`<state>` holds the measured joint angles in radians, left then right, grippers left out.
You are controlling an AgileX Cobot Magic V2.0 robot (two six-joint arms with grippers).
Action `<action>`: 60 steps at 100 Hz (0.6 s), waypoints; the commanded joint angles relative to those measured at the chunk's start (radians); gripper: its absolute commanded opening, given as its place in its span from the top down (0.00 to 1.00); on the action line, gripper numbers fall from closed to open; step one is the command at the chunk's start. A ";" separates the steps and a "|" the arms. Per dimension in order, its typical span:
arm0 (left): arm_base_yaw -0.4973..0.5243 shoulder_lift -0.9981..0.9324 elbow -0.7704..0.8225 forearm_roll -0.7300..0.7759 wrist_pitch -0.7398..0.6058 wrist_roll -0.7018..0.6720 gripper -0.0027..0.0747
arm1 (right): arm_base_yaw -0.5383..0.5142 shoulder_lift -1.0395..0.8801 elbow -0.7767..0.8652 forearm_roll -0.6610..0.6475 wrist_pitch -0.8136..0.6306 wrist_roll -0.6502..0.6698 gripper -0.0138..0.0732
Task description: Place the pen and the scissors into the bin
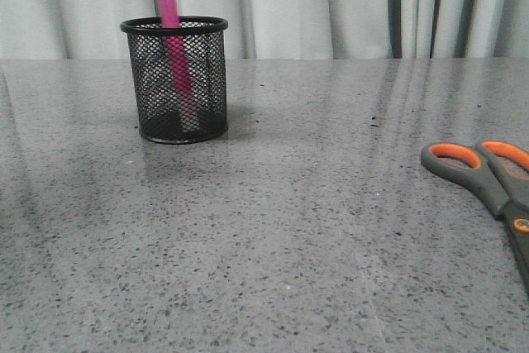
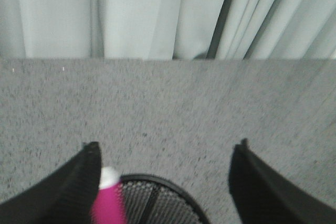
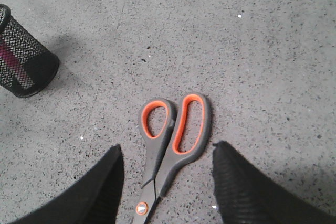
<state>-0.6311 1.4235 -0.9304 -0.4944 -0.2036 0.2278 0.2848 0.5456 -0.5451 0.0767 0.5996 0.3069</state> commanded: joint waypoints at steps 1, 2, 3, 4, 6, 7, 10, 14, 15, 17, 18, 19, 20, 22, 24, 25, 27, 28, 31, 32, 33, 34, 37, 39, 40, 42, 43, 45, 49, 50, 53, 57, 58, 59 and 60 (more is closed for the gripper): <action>-0.006 -0.114 -0.027 0.011 -0.072 0.005 0.26 | 0.003 0.008 -0.060 0.017 -0.066 -0.007 0.44; -0.006 -0.122 -0.027 0.016 -0.070 0.005 0.26 | 0.003 0.008 -0.070 0.020 -0.063 -0.007 0.44; -0.006 -0.137 -0.027 0.019 -0.065 0.005 0.27 | 0.003 0.008 -0.075 0.022 -0.059 -0.007 0.44; -0.006 -0.146 -0.027 0.024 -0.062 0.005 0.27 | 0.003 0.008 -0.087 0.022 -0.056 -0.007 0.44; -0.006 -0.172 -0.027 0.034 -0.050 0.005 0.28 | 0.004 0.008 -0.099 0.028 -0.048 -0.007 0.44; -0.006 -0.182 -0.027 0.038 -0.045 0.005 0.28 | 0.006 0.008 -0.111 0.032 -0.044 -0.007 0.44; -0.006 -0.229 -0.027 0.053 -0.020 0.005 0.30 | 0.011 0.011 -0.139 0.034 -0.036 -0.009 0.44; -0.006 -0.280 -0.027 0.074 0.011 0.005 0.34 | 0.023 0.021 -0.186 0.041 -0.016 -0.032 0.44; -0.006 -0.301 -0.027 0.077 0.025 0.005 0.35 | 0.025 0.025 -0.194 0.043 -0.011 -0.043 0.44; -0.006 -0.332 -0.027 0.085 0.048 0.005 0.36 | 0.032 0.035 -0.220 0.043 0.004 -0.051 0.44; -0.006 -0.342 -0.027 0.090 0.056 0.005 0.37 | 0.036 0.039 -0.238 0.043 0.010 -0.057 0.44; -0.006 -0.353 -0.027 0.093 0.072 0.005 0.37 | 0.039 0.043 -0.247 0.043 0.023 -0.060 0.44; -0.006 -0.373 -0.027 0.095 0.080 0.005 0.38 | 0.044 0.054 -0.256 0.043 0.029 -0.066 0.44; -0.006 -0.403 -0.027 0.103 0.106 0.005 0.39 | 0.049 0.071 -0.283 0.043 0.051 -0.074 0.45; -0.006 -0.423 -0.027 0.111 0.132 0.005 0.40 | 0.057 0.091 -0.311 0.043 0.075 -0.080 0.45; -0.006 -0.443 -0.027 0.114 0.140 0.005 0.41 | 0.062 0.099 -0.329 0.043 0.083 -0.088 0.45; -0.006 -0.471 -0.025 0.118 0.165 0.005 0.41 | 0.071 0.121 -0.346 0.043 0.109 -0.101 0.46; -0.006 -0.479 -0.025 0.121 0.173 0.005 0.41 | 0.074 0.130 -0.363 0.043 0.126 -0.105 0.46; -0.006 -0.514 -0.025 0.125 0.211 0.005 0.41 | 0.088 0.174 -0.394 0.043 0.155 -0.119 0.47; -0.006 -0.530 -0.025 0.125 0.218 0.005 0.41 | 0.095 0.183 -0.409 0.043 0.162 -0.124 0.47; -0.006 -0.538 -0.025 0.128 0.229 0.005 0.41 | 0.099 0.192 -0.415 0.043 0.175 -0.126 0.48; -0.006 -0.554 -0.023 0.128 0.233 0.005 0.41 | 0.108 0.211 -0.422 0.043 0.181 -0.131 0.48; -0.006 -0.581 -0.023 0.132 0.252 0.005 0.41 | 0.127 0.249 -0.448 0.043 0.198 -0.136 0.50; -0.006 -0.598 -0.021 0.132 0.261 0.005 0.41 | 0.142 0.277 -0.460 0.043 0.206 -0.138 0.51; -0.006 -0.603 -0.021 0.132 0.265 0.005 0.41 | 0.147 0.286 -0.463 0.043 0.210 -0.138 0.52; -0.006 -0.619 -0.021 0.132 0.267 0.005 0.41 | 0.164 0.313 -0.473 0.042 0.214 -0.138 0.52; -0.006 -0.630 -0.021 0.132 0.271 0.005 0.41 | 0.170 0.330 -0.476 0.039 0.215 -0.138 0.52; -0.006 -0.640 -0.021 0.132 0.276 0.005 0.41 | 0.187 0.355 -0.483 0.033 0.219 -0.138 0.52; -0.006 -0.666 -0.021 0.132 0.284 0.005 0.41 | 0.219 0.397 -0.492 0.014 0.227 -0.126 0.52; -0.006 -0.674 -0.021 0.132 0.287 0.005 0.41 | 0.224 0.414 -0.495 0.009 0.227 -0.113 0.52; -0.006 -0.689 -0.021 0.132 0.296 0.005 0.41 | 0.245 0.444 -0.499 -0.008 0.237 -0.081 0.52; -0.006 -0.708 -0.021 0.134 0.312 0.005 0.41 | 0.260 0.485 -0.499 -0.031 0.262 -0.036 0.51; -0.006 -0.711 -0.021 0.134 0.314 0.005 0.41 | 0.264 0.491 -0.499 -0.037 0.266 -0.029 0.51; -0.006 -0.714 -0.021 0.134 0.320 0.005 0.41 | 0.266 0.502 -0.499 -0.040 0.276 -0.023 0.51; -0.006 -0.720 -0.021 0.134 0.324 0.005 0.41 | 0.269 0.508 -0.499 -0.043 0.281 -0.011 0.51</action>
<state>-0.6311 0.7375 -0.9284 -0.3610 0.1426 0.2278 0.5267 0.9932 -1.0092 0.0798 0.8774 0.2319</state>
